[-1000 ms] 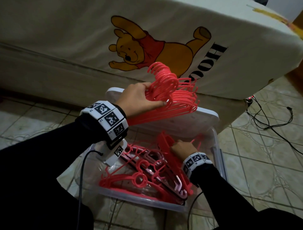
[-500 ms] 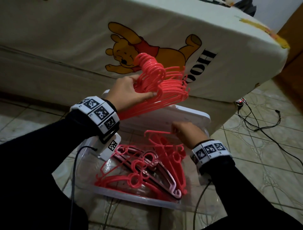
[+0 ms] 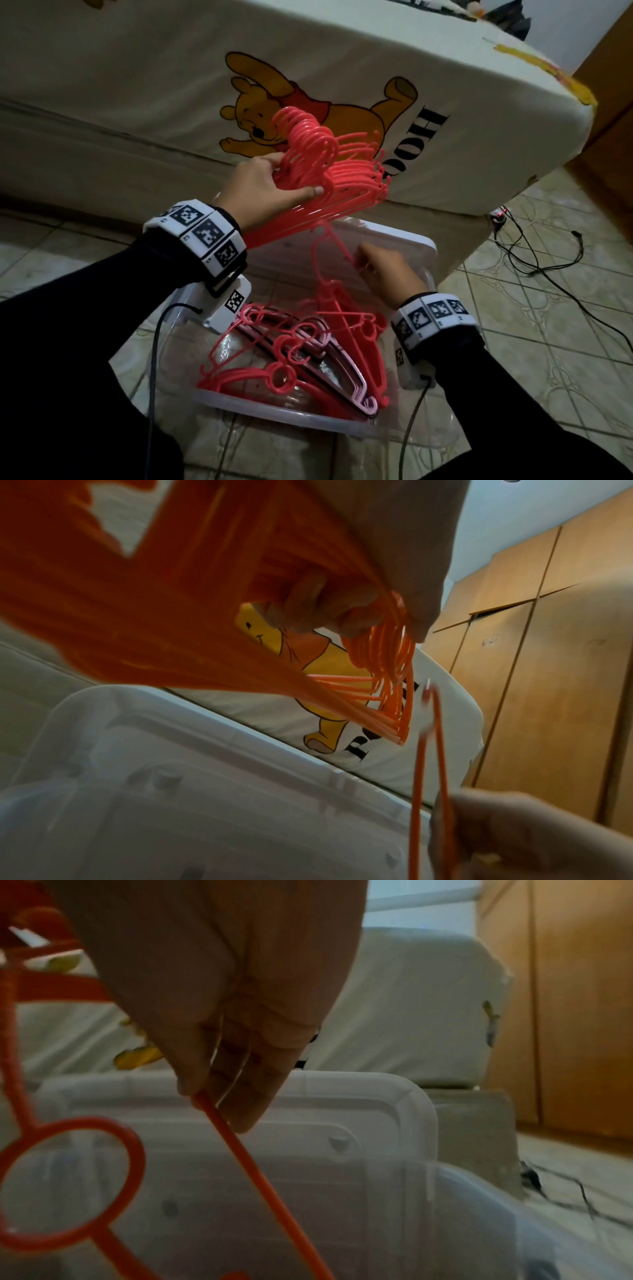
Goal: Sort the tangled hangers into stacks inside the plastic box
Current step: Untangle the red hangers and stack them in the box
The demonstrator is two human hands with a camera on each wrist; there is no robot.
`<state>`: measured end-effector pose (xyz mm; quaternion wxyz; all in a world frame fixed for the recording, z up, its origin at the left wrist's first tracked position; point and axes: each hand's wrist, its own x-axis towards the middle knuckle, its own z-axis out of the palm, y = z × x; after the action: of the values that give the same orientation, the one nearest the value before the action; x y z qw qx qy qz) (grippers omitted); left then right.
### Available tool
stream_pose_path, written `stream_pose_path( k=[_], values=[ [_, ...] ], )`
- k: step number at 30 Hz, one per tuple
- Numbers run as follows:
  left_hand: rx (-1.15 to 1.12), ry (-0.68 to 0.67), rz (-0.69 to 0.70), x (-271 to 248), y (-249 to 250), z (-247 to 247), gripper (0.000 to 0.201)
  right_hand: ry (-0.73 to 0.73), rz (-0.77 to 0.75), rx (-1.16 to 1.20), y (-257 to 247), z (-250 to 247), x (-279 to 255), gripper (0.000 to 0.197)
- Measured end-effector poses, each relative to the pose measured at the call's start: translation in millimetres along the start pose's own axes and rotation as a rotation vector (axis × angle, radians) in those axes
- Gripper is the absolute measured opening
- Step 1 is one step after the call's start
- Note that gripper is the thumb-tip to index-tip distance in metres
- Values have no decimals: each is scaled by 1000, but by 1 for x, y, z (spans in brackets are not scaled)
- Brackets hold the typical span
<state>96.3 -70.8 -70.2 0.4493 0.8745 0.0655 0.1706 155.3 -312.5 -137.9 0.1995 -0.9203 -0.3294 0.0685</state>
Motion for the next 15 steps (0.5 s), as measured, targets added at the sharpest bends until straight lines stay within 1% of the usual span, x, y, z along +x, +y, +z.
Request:
stream_pose_path(
  k=[3,6,9,11,15],
  values=[
    [-21,15,-1,1,1,-3,49,150,71,225,1,-9,3,12],
    [-31,36,-11,0,1,-4,53,240,130,584,-6,-15,3,14],
    [-67,26,-22,-1,0,-3,56,291,168,960,-17,-18,3,15],
    [-84,7,-35,-2,0,-2,59,310,185,1171,-25,-20,5,18],
    [-163,-37,-41,-5,1,6,73,336,223,1398,-40,-18,8,15]
  ],
)
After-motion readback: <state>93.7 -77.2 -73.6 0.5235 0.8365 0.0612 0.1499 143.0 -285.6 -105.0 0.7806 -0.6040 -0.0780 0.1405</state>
